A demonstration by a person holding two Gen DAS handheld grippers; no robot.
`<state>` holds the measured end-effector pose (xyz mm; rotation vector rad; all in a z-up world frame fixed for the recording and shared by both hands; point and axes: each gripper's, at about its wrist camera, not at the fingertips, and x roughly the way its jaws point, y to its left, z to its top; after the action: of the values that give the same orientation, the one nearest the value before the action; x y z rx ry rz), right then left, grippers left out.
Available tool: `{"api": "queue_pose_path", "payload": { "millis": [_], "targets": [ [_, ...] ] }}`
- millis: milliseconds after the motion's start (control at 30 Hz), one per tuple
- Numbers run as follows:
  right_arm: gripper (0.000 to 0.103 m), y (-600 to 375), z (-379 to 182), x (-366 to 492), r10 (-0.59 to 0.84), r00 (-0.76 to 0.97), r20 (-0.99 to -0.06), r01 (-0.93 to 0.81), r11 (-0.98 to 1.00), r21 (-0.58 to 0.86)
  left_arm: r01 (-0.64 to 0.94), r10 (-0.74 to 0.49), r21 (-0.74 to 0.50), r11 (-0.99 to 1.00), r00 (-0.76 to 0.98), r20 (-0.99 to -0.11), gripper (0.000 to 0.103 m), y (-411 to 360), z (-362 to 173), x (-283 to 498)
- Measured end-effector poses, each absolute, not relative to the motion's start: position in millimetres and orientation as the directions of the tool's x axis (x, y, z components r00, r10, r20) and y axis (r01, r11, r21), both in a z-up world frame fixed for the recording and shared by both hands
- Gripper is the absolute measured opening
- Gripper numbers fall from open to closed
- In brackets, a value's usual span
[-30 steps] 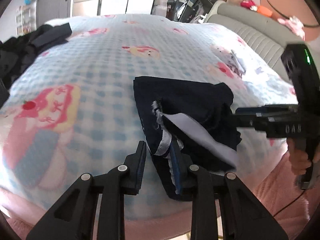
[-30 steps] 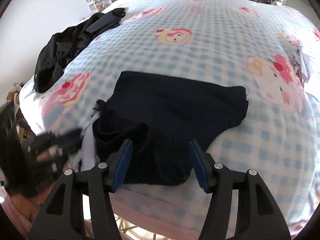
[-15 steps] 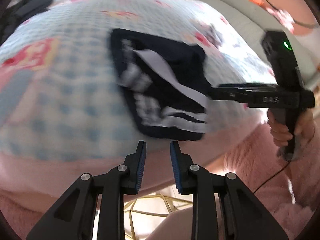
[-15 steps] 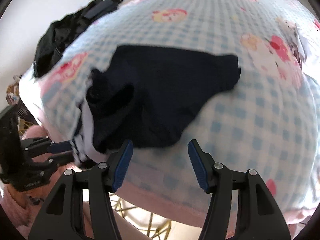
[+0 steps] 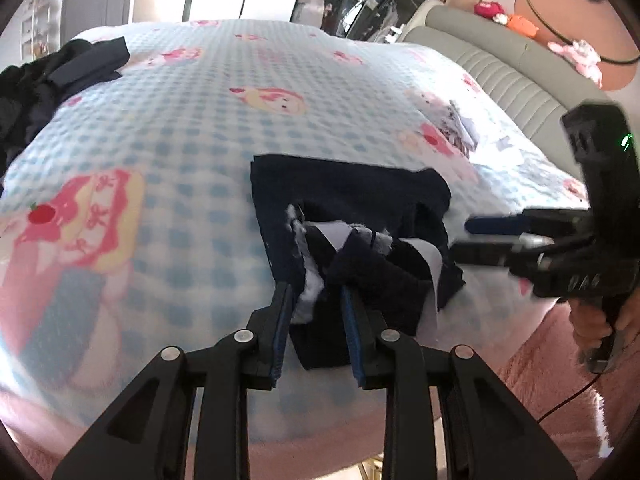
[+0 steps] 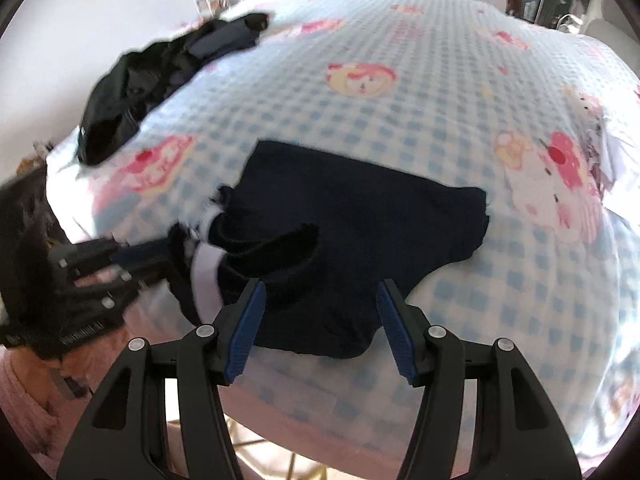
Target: Fold clothes
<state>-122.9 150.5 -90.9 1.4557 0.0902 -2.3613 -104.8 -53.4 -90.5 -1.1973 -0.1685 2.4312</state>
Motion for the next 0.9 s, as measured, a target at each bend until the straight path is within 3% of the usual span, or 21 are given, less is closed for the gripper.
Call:
{"api": "queue_pose_path", "payload": {
  "millis": [33,67,267,467,667,800,833,867,900],
  "targets": [
    [0.059,148.2,-95.8,-125.2,-0.260,-0.386,-0.885,0.349,-0.929,0.121,-0.320,0.426,-0.291,-0.902,-0.541,-0.726,0.041,-55.0,-90.1,-107.1],
    [0.059,146.9,-98.4,-125.2,-0.255,-0.382,-0.888,0.356,-0.928,0.114,-0.333,0.434,-0.291,-0.897,-0.540,-0.721,0.042,-55.3,-89.8,-107.7],
    [0.059,140.5,-111.7,-136.2,-0.314,-0.357,-0.880,0.451,-0.882,0.132,-0.422,0.477,-0.266,-0.866,-0.544,-0.690,0.042,-54.9,-85.7,-109.8],
    [0.059,152.0,-130.3,-175.2,-0.470,-0.322,-0.822,0.356,-0.865,0.355,-0.487,0.549,-0.306,-0.818,-0.502,-0.668,0.042,-51.3,-89.0,-113.0],
    [0.059,167.9,-120.5,-166.5,-0.410,-0.398,-0.821,0.310,-0.902,0.300,-0.537,0.632,-0.369,-0.758,-0.467,-0.618,0.042,-56.7,-89.8,-97.1],
    [0.059,169.0,-124.1,-163.4,-0.419,-0.366,-0.831,0.346,-0.890,0.297,-0.536,0.607,-0.342,-0.772,-0.462,-0.646,0.043,-39.4,-95.1,-104.6],
    [0.059,167.3,-123.7,-162.2,-0.435,-0.357,-0.827,0.360,-0.881,0.308,-0.535,0.601,-0.335,-0.776,-0.461,-0.653,0.033,-35.0,-96.5,-106.5],
    [0.059,164.2,-123.1,-161.4,-0.446,-0.353,-0.823,0.373,-0.873,0.313,-0.520,0.605,-0.355,-0.777,-0.464,-0.647,0.004,-35.4,-98.5,-109.0],
    [0.059,160.6,-123.0,-161.7,-0.443,-0.351,-0.825,0.382,-0.872,0.306,-0.501,0.599,-0.359,-0.787,-0.484,-0.637,0.005,-38.9,-96.9,-109.3]
  ]
}}
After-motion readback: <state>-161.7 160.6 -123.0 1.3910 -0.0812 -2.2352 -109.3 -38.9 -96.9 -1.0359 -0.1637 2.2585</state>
